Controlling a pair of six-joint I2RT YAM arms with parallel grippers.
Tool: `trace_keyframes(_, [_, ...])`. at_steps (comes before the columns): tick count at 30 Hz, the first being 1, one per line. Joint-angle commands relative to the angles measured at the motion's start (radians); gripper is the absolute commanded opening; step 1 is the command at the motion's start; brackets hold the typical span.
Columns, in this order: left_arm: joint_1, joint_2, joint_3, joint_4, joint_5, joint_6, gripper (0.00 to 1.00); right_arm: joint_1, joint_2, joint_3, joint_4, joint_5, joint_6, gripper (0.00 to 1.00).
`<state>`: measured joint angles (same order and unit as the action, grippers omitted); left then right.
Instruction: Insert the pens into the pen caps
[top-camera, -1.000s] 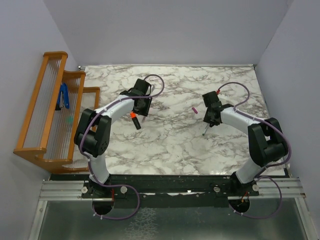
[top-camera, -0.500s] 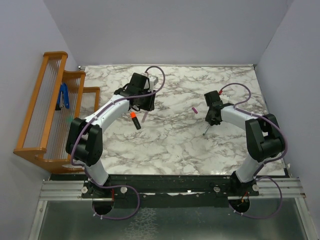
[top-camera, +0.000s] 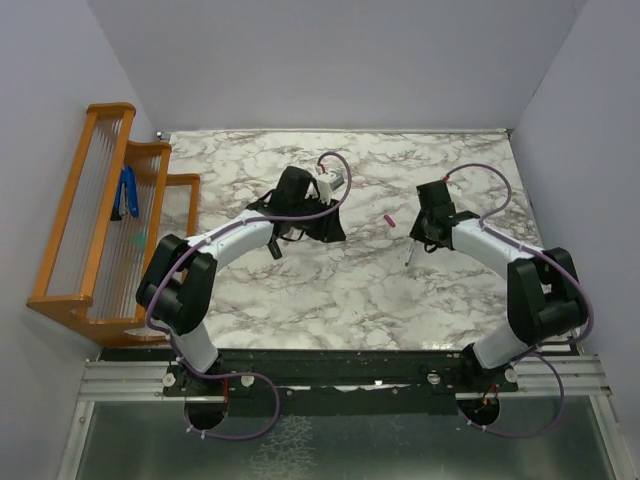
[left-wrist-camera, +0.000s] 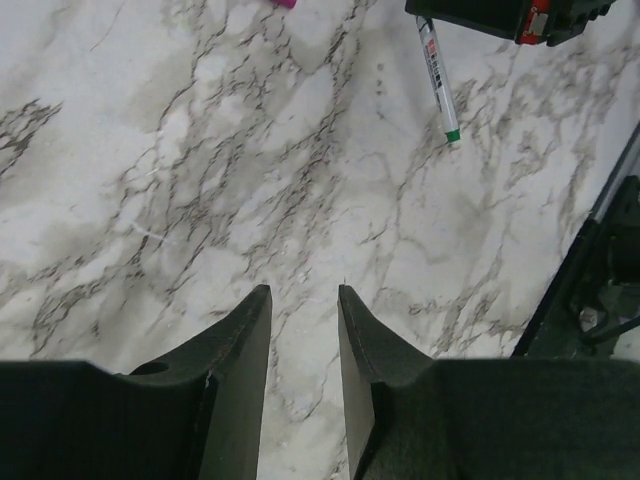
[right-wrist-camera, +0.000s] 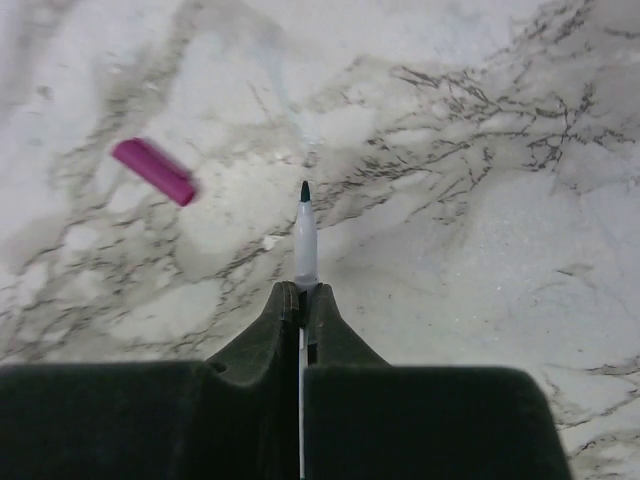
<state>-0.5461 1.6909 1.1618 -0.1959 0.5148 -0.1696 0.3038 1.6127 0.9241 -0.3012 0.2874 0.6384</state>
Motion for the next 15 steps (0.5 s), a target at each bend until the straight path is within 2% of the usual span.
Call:
trace_keyframes(1, [-0.02,0.054,-0.041,0.282,0.154,-0.162,0.33,-0.002,-0.13,0.03,0.024,-0.064,-0.048,0.0])
trace_keyframes(5, [-0.071,0.108,-0.019,0.395,0.15,-0.266,0.34,-0.002,-0.195,0.054,0.011,-0.08,-0.057,0.0])
trace_keyframes(15, [-0.188,0.252,0.146,0.451,0.117,-0.334,0.41,-0.002,-0.269,0.09,-0.021,-0.123,-0.055,0.0])
